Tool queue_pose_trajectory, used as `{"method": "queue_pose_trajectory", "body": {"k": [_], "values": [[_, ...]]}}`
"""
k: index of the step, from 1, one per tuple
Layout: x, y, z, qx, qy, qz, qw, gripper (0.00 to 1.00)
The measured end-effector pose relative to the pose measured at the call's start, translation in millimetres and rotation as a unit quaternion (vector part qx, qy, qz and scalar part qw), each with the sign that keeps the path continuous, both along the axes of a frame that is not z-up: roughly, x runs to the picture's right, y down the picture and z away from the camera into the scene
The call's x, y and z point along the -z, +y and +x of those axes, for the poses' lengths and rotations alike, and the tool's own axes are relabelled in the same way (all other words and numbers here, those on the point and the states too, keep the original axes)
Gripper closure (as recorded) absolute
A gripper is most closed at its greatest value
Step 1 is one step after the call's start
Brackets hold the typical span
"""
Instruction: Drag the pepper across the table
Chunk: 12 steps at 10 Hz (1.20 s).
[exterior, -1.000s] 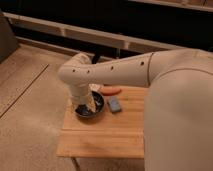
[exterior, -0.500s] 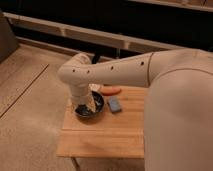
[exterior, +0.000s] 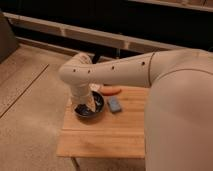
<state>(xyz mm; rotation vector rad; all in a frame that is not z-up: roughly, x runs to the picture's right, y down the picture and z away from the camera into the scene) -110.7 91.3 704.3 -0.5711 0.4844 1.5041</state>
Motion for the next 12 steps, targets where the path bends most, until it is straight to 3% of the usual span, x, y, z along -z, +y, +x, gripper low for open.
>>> {"method": "queue_pose_trajectory", "body": {"k": [1, 2, 3, 4, 5, 12], "values": [[-1.2, -8.3, -1.0, -0.022, 0.005, 0.014, 0.9997, 0.35], [-4.2, -27.3, 3.1, -0.073, 0.023, 0.042, 0.9962, 0.35], [-5.8, -36.0, 6.7, -0.096, 0.033, 0.054, 0.9934, 0.35], [-7.1, -38.8, -0.1, -0.141, 0.053, 0.055, 0.9871, 0.35], [-7.2, -38.7, 0.7, -0.151, 0.061, 0.053, 0.9852, 0.35], [-7.7, -38.5, 0.9, -0.150, 0.061, 0.053, 0.9853, 0.35]]}}
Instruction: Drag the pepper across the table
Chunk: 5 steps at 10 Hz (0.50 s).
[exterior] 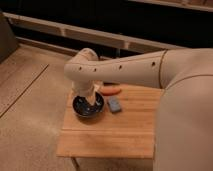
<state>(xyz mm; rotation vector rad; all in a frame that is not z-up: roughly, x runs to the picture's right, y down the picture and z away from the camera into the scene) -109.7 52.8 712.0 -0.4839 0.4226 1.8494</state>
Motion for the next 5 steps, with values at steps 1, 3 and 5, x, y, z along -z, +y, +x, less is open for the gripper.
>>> {"method": "queue_pose_trajectory", "body": {"k": [1, 3, 5], "values": [[0.2, 1.3, 0.8, 0.005, -0.001, -0.002, 1.0000, 0.35], [8.2, 13.7, -0.6, 0.047, -0.019, -0.024, 0.9984, 0.35], [25.7, 36.5, -5.4, 0.131, -0.054, -0.066, 0.9877, 0.35]]}}
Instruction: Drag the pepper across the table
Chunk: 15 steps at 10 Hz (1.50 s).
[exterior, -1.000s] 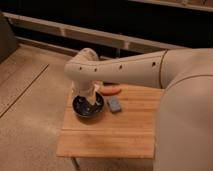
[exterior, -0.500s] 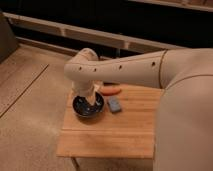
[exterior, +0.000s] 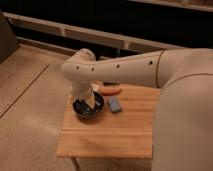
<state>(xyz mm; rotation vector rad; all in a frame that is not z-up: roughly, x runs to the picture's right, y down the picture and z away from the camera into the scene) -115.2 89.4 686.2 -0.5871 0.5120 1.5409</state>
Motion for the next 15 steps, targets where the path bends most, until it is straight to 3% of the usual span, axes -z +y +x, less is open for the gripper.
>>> {"method": "queue_pose_trajectory", "body": {"k": [1, 3, 6, 7, 9, 10, 11, 12, 13, 15], "values": [[8.8, 11.0, -0.1, 0.045, -0.013, -0.023, 0.9987, 0.35], [29.0, 31.0, 1.5, 0.139, -0.039, -0.075, 0.9868, 0.35], [35.1, 36.3, 2.4, 0.171, -0.051, -0.090, 0.9798, 0.35], [36.2, 38.8, 3.0, 0.194, -0.062, -0.094, 0.9745, 0.35], [44.5, 47.7, 4.2, 0.266, -0.095, -0.113, 0.9527, 0.35], [52.5, 53.6, 5.6, 0.328, -0.124, -0.132, 0.9270, 0.35], [55.3, 55.3, 6.9, 0.353, -0.135, -0.139, 0.9151, 0.35], [60.0, 57.6, 9.5, 0.396, -0.153, -0.153, 0.8926, 0.35], [65.1, 58.9, 12.7, 0.454, -0.172, -0.170, 0.8579, 0.35], [71.1, 58.1, 10.8, 0.541, -0.201, -0.190, 0.7942, 0.35]]}}
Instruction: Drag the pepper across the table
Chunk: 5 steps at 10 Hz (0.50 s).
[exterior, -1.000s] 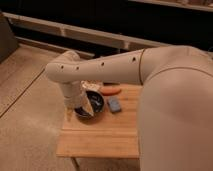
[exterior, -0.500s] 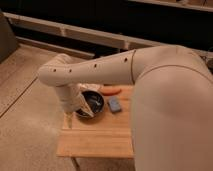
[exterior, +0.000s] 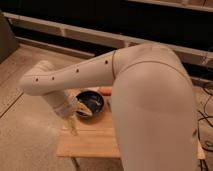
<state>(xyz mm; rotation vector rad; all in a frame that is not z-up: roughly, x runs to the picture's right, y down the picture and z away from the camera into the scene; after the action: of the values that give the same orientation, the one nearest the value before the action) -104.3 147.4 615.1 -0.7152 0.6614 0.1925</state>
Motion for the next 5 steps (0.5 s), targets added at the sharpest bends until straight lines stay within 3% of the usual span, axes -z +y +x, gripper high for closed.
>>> {"method": "queue_pose_trajectory", "body": {"k": [1, 2, 5], "values": [[2.6, -1.7, -0.7, 0.029, -0.016, -0.012, 0.9994, 0.35], [2.8, -2.4, 1.4, 0.039, -0.024, -0.021, 0.9987, 0.35], [2.6, -2.4, 1.6, 0.045, -0.031, -0.026, 0.9982, 0.35]]}}
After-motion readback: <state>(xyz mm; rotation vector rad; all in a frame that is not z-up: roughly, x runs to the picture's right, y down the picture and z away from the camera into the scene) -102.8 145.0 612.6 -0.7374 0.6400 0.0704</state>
